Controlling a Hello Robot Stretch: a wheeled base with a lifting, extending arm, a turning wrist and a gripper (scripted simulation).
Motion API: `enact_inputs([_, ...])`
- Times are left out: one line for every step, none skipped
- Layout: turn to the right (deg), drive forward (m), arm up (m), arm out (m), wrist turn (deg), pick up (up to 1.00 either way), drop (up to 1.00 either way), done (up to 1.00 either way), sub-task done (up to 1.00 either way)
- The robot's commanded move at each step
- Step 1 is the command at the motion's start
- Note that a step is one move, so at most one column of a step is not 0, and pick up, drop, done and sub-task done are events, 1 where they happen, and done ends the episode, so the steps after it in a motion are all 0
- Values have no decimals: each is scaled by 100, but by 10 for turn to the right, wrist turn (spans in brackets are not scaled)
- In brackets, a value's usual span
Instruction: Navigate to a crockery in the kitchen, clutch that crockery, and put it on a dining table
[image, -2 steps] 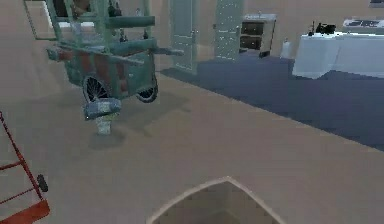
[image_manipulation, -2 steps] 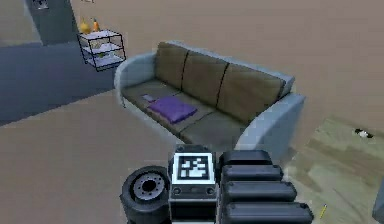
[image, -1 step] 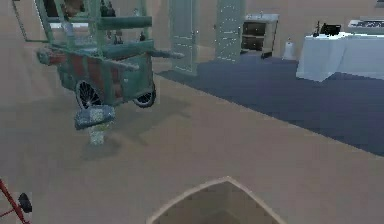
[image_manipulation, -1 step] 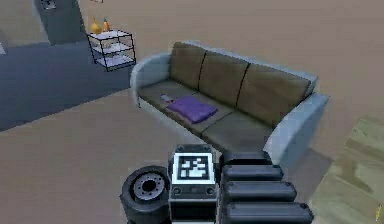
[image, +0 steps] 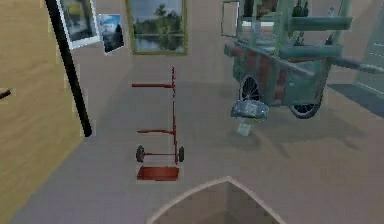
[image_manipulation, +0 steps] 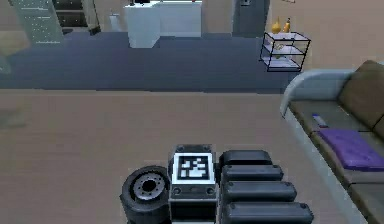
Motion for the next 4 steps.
enact_inputs([-390, 0, 0, 0, 0, 0, 0, 0, 0])
enact_inputs([0, 35, 0, 0, 0, 0, 0, 0, 0])
enact_inputs([-450, 0, 0, 0, 0, 0, 0, 0, 0])
enact_inputs([-30, 0, 0, 0, 0, 0, 0, 0, 0])
